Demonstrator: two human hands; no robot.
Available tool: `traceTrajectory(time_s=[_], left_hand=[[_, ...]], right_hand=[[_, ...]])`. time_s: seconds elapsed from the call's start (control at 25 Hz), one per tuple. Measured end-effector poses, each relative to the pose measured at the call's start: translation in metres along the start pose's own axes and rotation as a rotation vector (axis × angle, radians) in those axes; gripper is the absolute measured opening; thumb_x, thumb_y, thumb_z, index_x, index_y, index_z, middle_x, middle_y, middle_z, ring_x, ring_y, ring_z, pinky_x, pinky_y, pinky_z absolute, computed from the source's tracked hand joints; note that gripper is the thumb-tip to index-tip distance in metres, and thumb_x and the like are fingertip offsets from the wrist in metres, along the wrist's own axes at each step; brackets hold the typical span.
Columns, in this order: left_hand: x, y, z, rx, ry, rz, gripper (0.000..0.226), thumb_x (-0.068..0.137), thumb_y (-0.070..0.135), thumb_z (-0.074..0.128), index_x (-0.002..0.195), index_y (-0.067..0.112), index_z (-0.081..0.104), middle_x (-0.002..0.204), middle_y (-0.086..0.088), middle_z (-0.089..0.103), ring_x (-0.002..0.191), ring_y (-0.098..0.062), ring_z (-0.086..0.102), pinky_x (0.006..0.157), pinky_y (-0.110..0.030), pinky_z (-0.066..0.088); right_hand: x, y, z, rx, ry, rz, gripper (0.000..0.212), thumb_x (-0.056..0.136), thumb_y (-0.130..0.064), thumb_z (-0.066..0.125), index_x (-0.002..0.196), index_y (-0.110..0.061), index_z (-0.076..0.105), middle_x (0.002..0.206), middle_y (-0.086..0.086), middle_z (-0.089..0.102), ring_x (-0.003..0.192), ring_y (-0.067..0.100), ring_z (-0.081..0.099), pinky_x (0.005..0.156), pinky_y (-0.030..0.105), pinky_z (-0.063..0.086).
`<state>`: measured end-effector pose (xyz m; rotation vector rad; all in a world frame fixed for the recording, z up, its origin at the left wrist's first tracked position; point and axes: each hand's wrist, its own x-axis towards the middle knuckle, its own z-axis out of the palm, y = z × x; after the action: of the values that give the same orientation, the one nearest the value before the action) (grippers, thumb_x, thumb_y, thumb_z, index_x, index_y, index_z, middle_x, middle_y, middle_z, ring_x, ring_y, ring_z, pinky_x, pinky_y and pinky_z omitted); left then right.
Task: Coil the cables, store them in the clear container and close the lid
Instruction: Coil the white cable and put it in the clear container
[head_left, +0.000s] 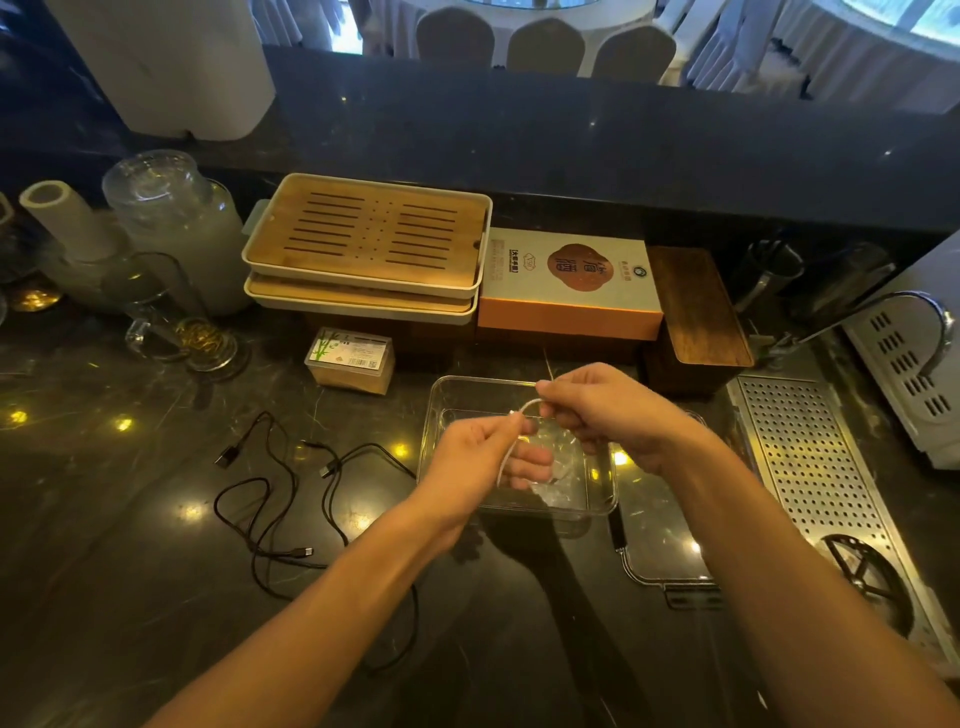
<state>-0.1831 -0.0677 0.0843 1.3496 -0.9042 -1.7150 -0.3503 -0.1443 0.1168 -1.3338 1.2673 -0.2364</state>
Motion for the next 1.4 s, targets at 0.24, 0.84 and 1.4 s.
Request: traceTrajectory(time_s=[0.24,0.84,1.4], left_hand=[[0.007,0.001,0.006,-0.252,0.196,0.038,0.035,0.108,0.026,0.043,0.117,0.003,0.068,0.102,-0.012,0.079,0.092,-0.018,0.076,0.087,-0.028,0.060],[0.014,0.009,0.006,-0.891,-0.087,-0.068,0.029,0.107,0.031,0.041,0.095,0.010,0.058,0.072,0.003,0.044,0.058,-0.006,0.039,0.052,-0.019,0.039],[0.011,0.017,0.013,-0.659,0.077,0.020,0.030,0.105,0.030,0.045,0.085,0.013,0.060,0.079,0.000,0.053,0.076,-0.012,0.048,0.088,-0.035,0.042]], right_hand=[[-0.035,0.004,0.050,-0.065,0.188,-0.185,0.032,0.107,-0.025,0.049,0.083,-0.015,0.068,0.051,-0.014,0.055,0.045,0.000,0.048,0.049,0.018,0.037],[-0.040,0.047,0.075,0.313,0.234,-0.292,0.019,0.100,-0.025,0.062,0.116,-0.016,0.067,0.066,0.000,0.060,0.052,-0.001,0.053,0.055,0.011,0.043],[-0.025,0.049,0.079,0.170,0.322,-0.255,0.024,0.096,-0.045,0.065,0.117,-0.036,0.059,0.083,-0.002,0.066,0.078,0.016,0.066,0.075,0.038,0.056]])
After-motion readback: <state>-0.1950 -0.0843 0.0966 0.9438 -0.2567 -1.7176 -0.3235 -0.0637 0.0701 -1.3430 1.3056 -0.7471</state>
